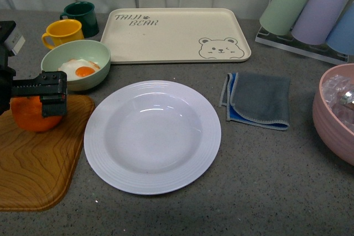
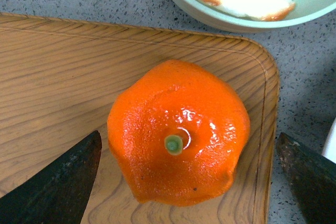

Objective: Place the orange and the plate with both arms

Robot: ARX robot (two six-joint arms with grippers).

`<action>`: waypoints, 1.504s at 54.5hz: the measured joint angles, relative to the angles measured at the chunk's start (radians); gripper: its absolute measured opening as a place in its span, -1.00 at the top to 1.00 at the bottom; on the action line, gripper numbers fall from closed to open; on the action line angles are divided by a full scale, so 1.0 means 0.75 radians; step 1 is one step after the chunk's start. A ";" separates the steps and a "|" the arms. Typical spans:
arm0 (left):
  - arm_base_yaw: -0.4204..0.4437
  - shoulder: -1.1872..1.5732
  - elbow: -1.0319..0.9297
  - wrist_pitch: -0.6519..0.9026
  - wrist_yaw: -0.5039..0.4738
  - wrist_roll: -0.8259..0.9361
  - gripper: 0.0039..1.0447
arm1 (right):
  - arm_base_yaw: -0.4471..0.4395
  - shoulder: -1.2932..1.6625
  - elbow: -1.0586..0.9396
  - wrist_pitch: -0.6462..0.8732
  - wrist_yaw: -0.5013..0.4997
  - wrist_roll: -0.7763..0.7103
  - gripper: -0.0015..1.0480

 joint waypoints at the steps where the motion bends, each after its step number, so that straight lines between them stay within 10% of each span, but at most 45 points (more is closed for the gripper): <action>1: 0.000 0.006 0.003 -0.003 0.000 0.000 -0.88 | 0.000 0.000 0.000 0.000 0.000 -0.001 -0.82; 27: 0.004 -0.018 0.009 -0.015 -0.008 -0.002 0.03 | 0.000 0.000 0.000 0.001 0.000 -0.001 -0.82; 60: -0.497 -0.073 0.018 -0.023 -0.025 -0.176 0.08 | 0.000 0.000 0.000 0.001 0.000 -0.001 -0.82; 82: -0.578 0.095 0.137 -0.056 -0.057 -0.193 0.09 | 0.000 0.000 0.000 0.000 0.000 -0.001 -0.82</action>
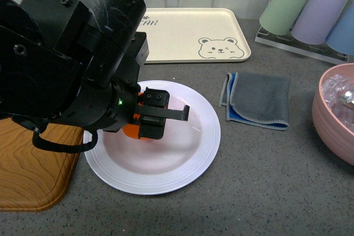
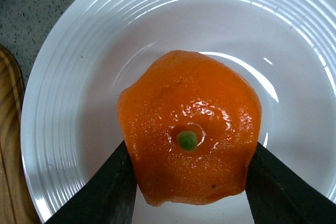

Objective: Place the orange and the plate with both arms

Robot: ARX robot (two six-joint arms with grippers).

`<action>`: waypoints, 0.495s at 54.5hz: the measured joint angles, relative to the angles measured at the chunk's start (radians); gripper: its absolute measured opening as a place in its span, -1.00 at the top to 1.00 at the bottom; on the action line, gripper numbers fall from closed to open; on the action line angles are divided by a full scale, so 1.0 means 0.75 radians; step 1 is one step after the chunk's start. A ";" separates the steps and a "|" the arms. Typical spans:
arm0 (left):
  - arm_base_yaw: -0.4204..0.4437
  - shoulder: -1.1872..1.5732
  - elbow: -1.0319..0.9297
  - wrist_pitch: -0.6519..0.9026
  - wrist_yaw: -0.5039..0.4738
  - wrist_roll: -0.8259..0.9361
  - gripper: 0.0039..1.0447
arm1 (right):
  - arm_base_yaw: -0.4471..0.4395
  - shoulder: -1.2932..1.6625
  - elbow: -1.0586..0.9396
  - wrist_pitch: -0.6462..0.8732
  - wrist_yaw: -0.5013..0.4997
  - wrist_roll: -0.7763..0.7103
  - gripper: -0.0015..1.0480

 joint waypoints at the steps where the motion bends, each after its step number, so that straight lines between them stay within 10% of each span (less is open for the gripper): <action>1: 0.000 0.006 0.000 0.000 0.000 -0.002 0.09 | 0.000 0.000 0.000 0.001 0.000 0.001 -0.82; 11: 0.001 0.033 0.012 -0.037 -0.016 -0.004 0.06 | 0.000 0.000 0.000 0.000 0.000 0.000 -0.82; 27: -0.004 -0.012 0.012 -0.065 -0.032 -0.011 -0.83 | 0.000 0.000 0.000 0.000 0.000 0.000 -0.82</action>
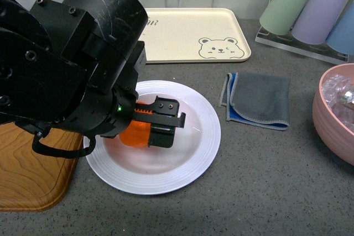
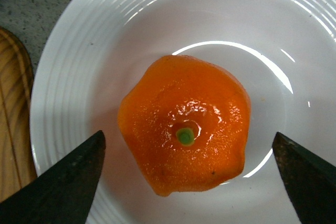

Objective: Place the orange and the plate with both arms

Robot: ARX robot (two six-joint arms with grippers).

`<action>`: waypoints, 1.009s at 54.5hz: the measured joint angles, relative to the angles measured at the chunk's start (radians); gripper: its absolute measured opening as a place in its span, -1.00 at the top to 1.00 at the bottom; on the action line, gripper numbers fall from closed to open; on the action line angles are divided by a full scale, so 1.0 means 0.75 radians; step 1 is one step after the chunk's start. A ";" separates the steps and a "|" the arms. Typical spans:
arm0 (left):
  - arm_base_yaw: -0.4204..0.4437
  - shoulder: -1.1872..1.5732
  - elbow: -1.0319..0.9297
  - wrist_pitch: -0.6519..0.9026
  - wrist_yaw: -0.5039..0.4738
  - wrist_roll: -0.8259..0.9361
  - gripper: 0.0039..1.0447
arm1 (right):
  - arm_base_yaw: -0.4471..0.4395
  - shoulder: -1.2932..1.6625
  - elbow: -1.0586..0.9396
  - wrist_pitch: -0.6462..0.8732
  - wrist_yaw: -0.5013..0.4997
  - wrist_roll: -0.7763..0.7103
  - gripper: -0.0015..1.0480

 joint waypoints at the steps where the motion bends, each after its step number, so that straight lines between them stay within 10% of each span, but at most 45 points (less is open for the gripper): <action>1: 0.000 -0.006 0.000 -0.004 -0.006 -0.003 -0.86 | 0.000 0.000 0.000 0.000 0.000 0.001 -0.82; 9: -0.006 -0.083 -0.050 0.140 -0.106 0.030 -0.82 | 0.000 0.000 0.000 0.001 0.000 0.001 -0.82; 14: 0.014 -0.058 -0.274 0.800 -0.338 0.192 -0.52 | 0.000 0.000 0.000 0.001 -0.003 0.000 -0.82; 23: 0.127 -0.157 -0.618 1.619 -0.290 0.291 0.00 | 0.000 0.001 0.000 0.000 0.003 0.000 -0.82; 35: 0.300 -0.532 -0.915 1.609 -0.124 0.318 0.94 | 0.000 0.000 0.000 0.000 0.001 0.000 -0.82; 55: 0.456 -1.032 -1.104 1.311 0.032 0.330 0.93 | 0.000 0.000 0.000 0.000 0.000 0.000 -0.82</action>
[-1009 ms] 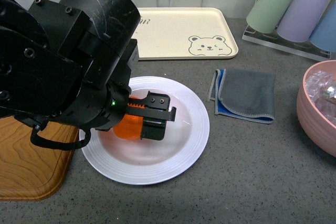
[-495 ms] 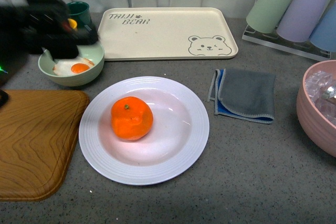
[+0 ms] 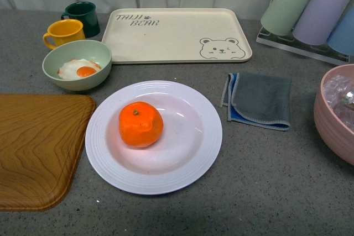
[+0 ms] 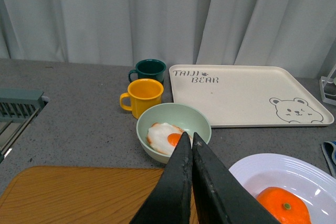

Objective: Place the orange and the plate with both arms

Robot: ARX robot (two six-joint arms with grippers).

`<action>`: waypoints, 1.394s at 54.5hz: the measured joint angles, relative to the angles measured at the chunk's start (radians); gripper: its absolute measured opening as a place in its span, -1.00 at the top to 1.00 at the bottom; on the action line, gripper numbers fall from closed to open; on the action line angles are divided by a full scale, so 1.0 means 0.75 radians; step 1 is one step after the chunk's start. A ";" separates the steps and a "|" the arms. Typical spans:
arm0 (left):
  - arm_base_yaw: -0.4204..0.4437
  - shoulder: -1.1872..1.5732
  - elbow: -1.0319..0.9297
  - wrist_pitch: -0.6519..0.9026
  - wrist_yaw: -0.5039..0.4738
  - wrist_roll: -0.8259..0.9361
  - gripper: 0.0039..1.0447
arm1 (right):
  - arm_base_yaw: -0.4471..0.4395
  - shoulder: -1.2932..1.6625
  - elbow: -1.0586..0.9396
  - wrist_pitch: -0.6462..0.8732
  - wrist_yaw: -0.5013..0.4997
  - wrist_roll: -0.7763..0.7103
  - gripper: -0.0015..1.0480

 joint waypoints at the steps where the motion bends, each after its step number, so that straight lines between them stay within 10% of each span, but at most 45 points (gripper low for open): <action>1: 0.007 -0.037 -0.001 -0.040 0.006 0.000 0.93 | 0.000 0.000 0.000 0.000 0.000 0.000 -0.82; 23: 0.182 -0.578 -0.045 -0.524 0.175 0.001 0.93 | 0.000 0.000 0.000 0.000 0.001 0.000 -0.82; 76: 0.186 -1.292 -0.046 -1.191 0.183 0.001 0.93 | 0.000 0.000 0.000 0.000 0.000 0.000 -0.82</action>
